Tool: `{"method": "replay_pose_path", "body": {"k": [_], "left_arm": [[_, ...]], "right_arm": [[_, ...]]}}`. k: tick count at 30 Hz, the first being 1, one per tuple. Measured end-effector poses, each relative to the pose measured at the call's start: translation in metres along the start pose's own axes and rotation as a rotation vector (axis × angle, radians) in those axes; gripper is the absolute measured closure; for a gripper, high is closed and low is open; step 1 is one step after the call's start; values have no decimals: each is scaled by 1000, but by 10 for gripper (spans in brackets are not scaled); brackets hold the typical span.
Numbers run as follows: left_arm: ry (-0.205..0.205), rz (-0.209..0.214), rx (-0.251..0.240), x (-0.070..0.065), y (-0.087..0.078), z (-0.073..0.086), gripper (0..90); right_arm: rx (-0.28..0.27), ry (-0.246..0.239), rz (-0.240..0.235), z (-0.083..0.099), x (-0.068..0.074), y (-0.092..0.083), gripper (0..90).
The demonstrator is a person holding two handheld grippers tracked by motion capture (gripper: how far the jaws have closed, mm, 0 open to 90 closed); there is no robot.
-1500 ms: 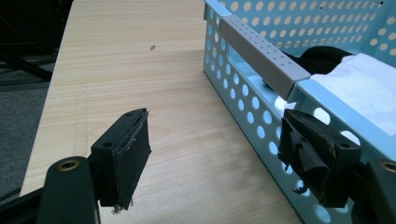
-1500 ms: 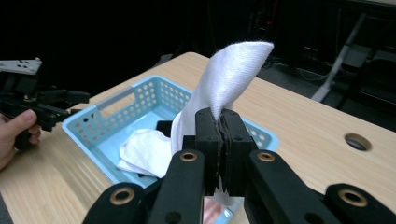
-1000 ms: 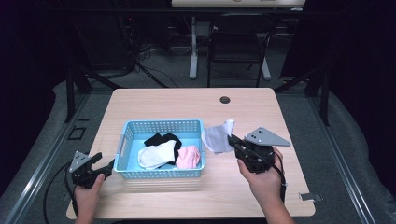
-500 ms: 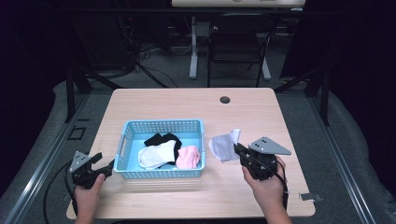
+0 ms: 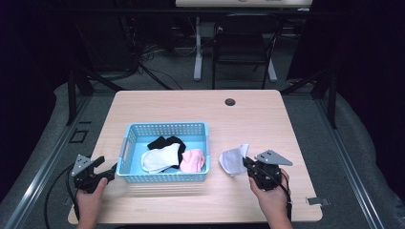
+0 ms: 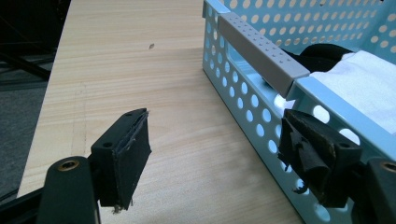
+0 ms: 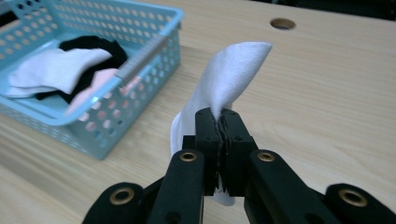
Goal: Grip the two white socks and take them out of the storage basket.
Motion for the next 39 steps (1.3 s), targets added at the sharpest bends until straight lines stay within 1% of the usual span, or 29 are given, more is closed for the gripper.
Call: {"method": "replay_pose_path", "body": {"k": [2,3,4,6,7,8,11,12,14,15,22,23,25,26,27,28,30,33,35,39], "left_arm": [[1,0,-2,0,0,0,245],[0,0,-2,0,0,0,245],[0,0,-2,0,0,0,245],[0,0,-3,0,0,0,245],[-1,0,-4,0,0,0,245],[-1,0,-4,0,0,0,245],[-1,0,-4,0,0,0,245],[-1,0,-4,0,0,0,245],[-2,0,-5,0,0,0,245],[-2,0,-5,0,0,0,245],[-3,0,-5,0,0,0,245],[-2,0,-5,0,0,0,245],[0,0,-4,0,0,0,245],[0,0,-4,0,0,0,245],[-1,0,-4,0,0,0,245],[-1,0,-4,0,0,0,245],[-2,0,-5,0,0,0,245],[-3,0,-5,0,-1,-1,245],[-8,0,-13,0,-1,-1,245],[-6,1,-6,0,-1,0,245]], "right_arm": [[7,23,21,6,-8,4,870],[10,45,28,10,-12,6,870],[19,53,37,13,-17,8,870],[33,93,37,18,-26,12,869],[46,104,43,21,-30,13,869],[46,113,49,24,-34,15,869],[63,156,57,31,-43,20,869],[63,156,57,31,-43,20,869],[77,184,66,36,-49,24,867],[77,192,62,37,-49,24,867],[72,201,67,38,-52,25,858],[70,204,67,39,-52,25,832],[55,211,68,40,-54,25,744],[55,210,69,40,-54,24,718],[55,210,69,40,-54,24,718],[47,214,77,41,-55,24,659],[39,216,78,41,-56,24,620],[36,213,85,40,-56,24,610],[43,202,82,38,-53,24,599],[56,163,75,28,-46,23,605]]}}
Point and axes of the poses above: each handheld gripper's, and its own axes: y roughly forward along the jaws, z roughly out of its underside, x roughly to its left, the point moved 5 cm from there along y, roughly forward along the jaws, and after that the axes turned 1 degree about x, right-handed, at the moved point
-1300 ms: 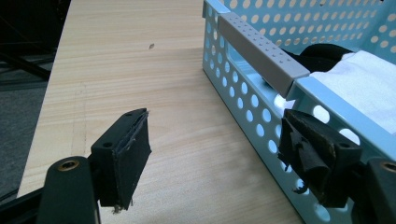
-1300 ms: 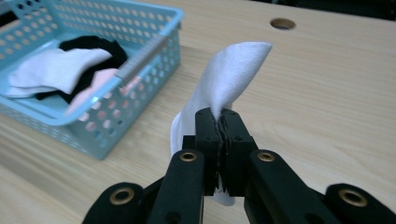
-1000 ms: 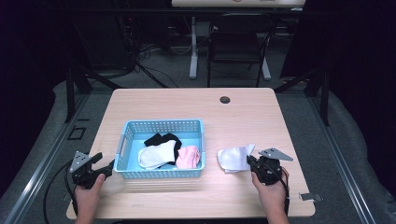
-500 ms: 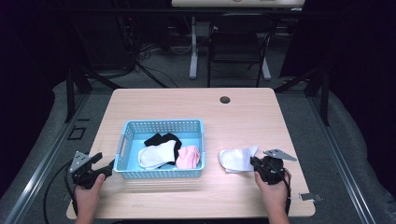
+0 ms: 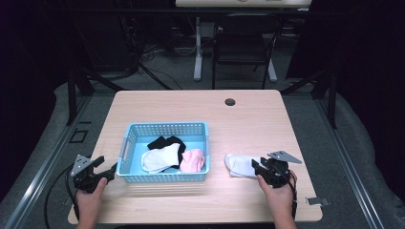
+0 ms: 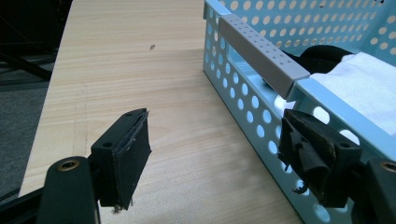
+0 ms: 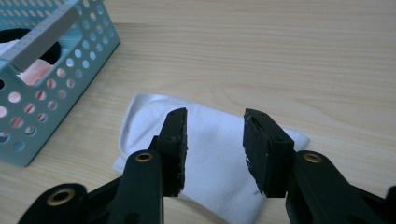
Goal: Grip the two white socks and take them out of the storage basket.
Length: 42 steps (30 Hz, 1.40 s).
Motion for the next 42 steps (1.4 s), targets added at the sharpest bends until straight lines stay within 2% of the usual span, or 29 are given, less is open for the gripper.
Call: {"method": "replay_pose_path", "body": {"k": [11,12,14,21,27,31,33,37,38,39,42], "left_arm": [[-1,-2,-1,1,0,0,245],[-2,-3,-3,1,0,0,245],[-3,-4,-4,1,0,0,245],[-4,-3,-4,1,-1,0,245],[-4,-3,-5,1,-1,0,245],[-5,-2,-6,1,-1,0,245],[-6,-2,-6,1,-1,0,245],[-6,-2,-7,1,-1,0,245],[-6,-2,-7,1,-1,0,245],[-6,-2,-7,1,-1,0,245],[-5,-2,-7,2,-1,0,245]], "right_arm": [[11,-51,-35,-18,20,0,610],[18,-72,-36,-22,25,0,610],[21,-84,-51,-28,30,-2,610],[28,-80,-95,-48,44,-7,610],[45,-108,-123,-62,58,-8,610],[52,-137,-126,-68,66,-7,610],[67,-161,-136,-75,75,-5,610],[88,-161,-171,-82,91,2,610],[88,-161,-171,-82,91,2,610],[101,-168,-187,-85,101,7,611],[144,-201,-208,-87,120,17,616]]}}
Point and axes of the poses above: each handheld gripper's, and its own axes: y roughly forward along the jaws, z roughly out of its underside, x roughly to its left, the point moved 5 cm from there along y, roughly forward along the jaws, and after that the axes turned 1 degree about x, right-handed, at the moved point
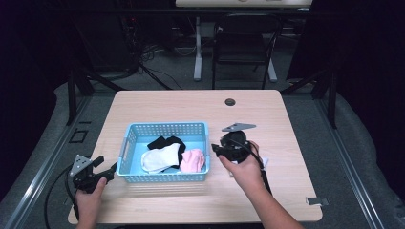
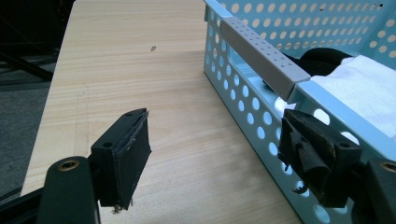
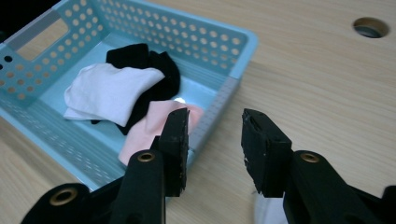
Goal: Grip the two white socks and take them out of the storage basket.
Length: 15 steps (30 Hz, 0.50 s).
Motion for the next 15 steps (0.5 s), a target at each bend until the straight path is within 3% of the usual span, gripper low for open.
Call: {"method": "replay_pose_path", "body": {"k": [2,5,6,7,8,10,13,15], "left_arm": [[0,0,0,0,0,0,245],[0,1,0,0,0,0,245],[-1,1,0,0,0,0,245],[-1,1,0,0,0,0,245],[0,1,-1,0,0,0,245],[-1,1,-1,0,0,0,245],[-2,1,-2,1,0,0,245],[-2,2,-2,1,0,0,245]], "right_arm": [[14,-7,-7,-2,6,5,618],[66,-18,-38,-6,22,23,633],[109,-33,-56,-10,33,35,638],[109,-33,-56,-10,33,35,638],[149,-46,-71,-13,43,46,644],[174,-46,-84,-17,51,57,646],[204,-33,-103,-21,58,67,646],[229,-3,-117,-26,65,85,646]]}}
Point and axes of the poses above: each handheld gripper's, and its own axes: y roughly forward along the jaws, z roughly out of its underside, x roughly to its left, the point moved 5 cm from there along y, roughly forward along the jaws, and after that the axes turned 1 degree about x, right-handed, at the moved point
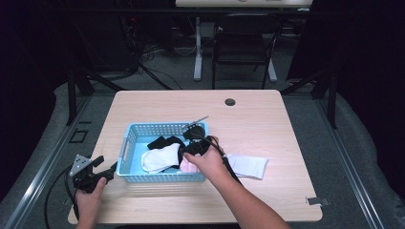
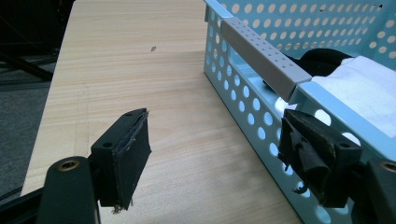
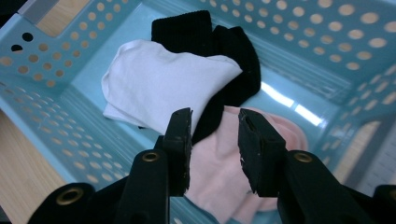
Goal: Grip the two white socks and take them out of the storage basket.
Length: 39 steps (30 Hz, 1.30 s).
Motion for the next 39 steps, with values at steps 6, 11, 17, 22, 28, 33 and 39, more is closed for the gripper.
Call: {"method": "replay_pose_path", "body": {"k": [6,11,17,22,28,33,39], "left_arm": [[0,3,3,0,0,0,245],[-1,4,1,0,0,0,245],[-1,5,0,0,0,0,245],[-3,5,-2,1,0,0,245],[0,5,0,0,0,0,244],[1,5,-1,0,0,0,244],[0,5,1,0,1,0,244]], "right_arm": [[83,98,-56,-9,1,26,646],[159,160,-75,-12,-2,45,646],[219,218,-109,-11,0,64,646],[252,232,-118,-10,-1,71,673],[189,210,-148,-13,1,66,840],[141,161,-142,-14,6,60,861],[-9,11,-116,-20,23,40,868]]}}
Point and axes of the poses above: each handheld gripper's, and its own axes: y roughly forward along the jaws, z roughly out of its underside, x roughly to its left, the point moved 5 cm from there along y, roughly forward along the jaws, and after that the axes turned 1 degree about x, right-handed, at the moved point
